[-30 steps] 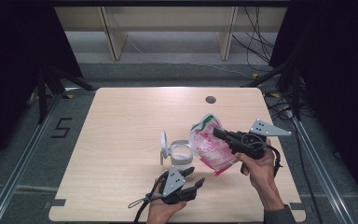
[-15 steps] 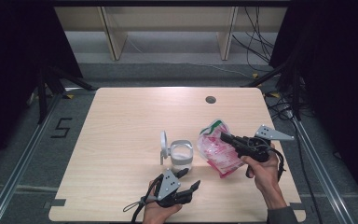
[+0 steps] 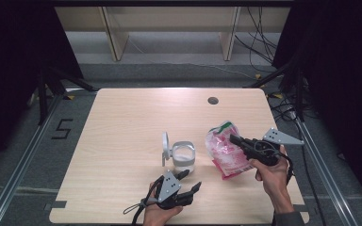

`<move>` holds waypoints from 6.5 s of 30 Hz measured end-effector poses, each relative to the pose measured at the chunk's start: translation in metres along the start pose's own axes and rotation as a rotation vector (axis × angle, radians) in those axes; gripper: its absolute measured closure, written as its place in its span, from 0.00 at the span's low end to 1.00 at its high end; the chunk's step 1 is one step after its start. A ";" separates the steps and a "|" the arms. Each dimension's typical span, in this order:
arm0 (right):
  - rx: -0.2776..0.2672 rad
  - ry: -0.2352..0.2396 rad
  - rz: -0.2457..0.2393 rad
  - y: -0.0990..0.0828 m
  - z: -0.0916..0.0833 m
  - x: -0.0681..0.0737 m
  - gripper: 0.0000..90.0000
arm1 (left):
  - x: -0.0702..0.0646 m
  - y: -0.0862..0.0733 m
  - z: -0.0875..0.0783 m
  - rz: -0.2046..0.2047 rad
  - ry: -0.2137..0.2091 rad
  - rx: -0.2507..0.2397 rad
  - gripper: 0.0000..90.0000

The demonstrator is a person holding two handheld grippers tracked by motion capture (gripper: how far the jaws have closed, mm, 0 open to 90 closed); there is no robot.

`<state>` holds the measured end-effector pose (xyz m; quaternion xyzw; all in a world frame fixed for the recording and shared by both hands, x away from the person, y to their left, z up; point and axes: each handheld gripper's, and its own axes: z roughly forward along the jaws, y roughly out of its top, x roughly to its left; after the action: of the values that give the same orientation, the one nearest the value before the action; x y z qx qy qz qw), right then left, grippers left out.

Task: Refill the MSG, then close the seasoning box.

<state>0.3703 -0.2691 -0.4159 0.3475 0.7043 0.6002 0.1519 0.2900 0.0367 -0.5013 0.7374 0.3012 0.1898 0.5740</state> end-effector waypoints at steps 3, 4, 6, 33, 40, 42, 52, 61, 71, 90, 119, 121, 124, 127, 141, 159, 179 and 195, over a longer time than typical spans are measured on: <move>0.009 -0.030 -0.032 0.000 -0.002 -0.002 1.00 | 0.001 0.000 -0.001 -0.007 0.005 0.002 0.46; 0.012 -0.043 -0.047 0.001 -0.003 -0.002 1.00 | 0.001 0.000 -0.002 0.004 0.006 0.010 0.46; 0.026 -0.064 -0.036 0.000 -0.004 -0.001 1.00 | 0.001 0.001 -0.002 0.000 0.009 0.003 0.46; 0.069 -0.236 -0.090 -0.010 -0.017 -0.015 1.00 | 0.011 0.003 -0.012 -0.016 0.038 -0.005 0.43; 0.083 -0.263 -0.097 -0.014 -0.020 -0.020 1.00 | 0.014 0.004 -0.014 0.009 0.045 -0.003 0.44; 0.097 -0.270 -0.099 -0.015 -0.020 -0.020 1.00 | 0.012 0.003 -0.013 -0.021 0.049 -0.015 0.44; 0.159 -0.316 -0.093 -0.020 -0.017 -0.018 1.00 | 0.013 0.002 -0.014 -0.023 0.049 -0.012 0.44; 0.183 -0.351 -0.124 -0.029 -0.016 -0.027 0.99 | 0.014 0.002 -0.015 -0.024 0.061 0.001 0.44; 0.236 -0.370 -0.117 -0.035 -0.015 -0.031 0.98 | 0.016 0.002 -0.015 0.002 0.059 0.007 0.44; 0.231 -0.426 -0.069 -0.042 -0.018 -0.042 0.88 | 0.019 0.002 -0.016 0.000 0.071 0.006 0.44; 0.131 -0.613 -0.042 -0.030 -0.023 -0.032 0.44 | 0.017 0.002 -0.018 -0.027 0.079 -0.002 0.43; 0.130 -0.607 -0.024 -0.030 -0.023 -0.030 0.44 | 0.018 0.003 -0.018 -0.023 0.078 -0.010 0.43; 0.115 -0.599 -0.019 -0.030 -0.023 -0.024 0.44 | 0.020 0.004 -0.020 -0.002 0.074 0.000 0.43; 0.111 -0.568 -0.047 -0.029 -0.023 -0.020 0.44 | 0.020 0.003 -0.021 -0.033 0.078 -0.013 0.42; 0.145 -0.470 -0.101 -0.037 -0.012 0.004 0.44 | 0.026 0.006 -0.035 0.018 0.101 0.003 0.44; 0.177 -0.370 -0.100 -0.048 -0.006 0.025 0.44 | 0.043 0.008 -0.057 0.008 0.162 -0.006 0.49; 0.257 -0.293 -0.098 -0.062 -0.011 0.046 0.44 | 0.057 0.009 -0.062 -0.015 0.200 -0.012 0.51; 0.243 -0.270 -0.119 -0.066 -0.015 0.048 0.43 | 0.067 0.007 -0.061 0.002 0.166 -0.008 0.67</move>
<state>0.3061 -0.2506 -0.4649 0.3984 0.7641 0.4487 0.2369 0.3032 0.1248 -0.4823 0.7172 0.3460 0.2521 0.5498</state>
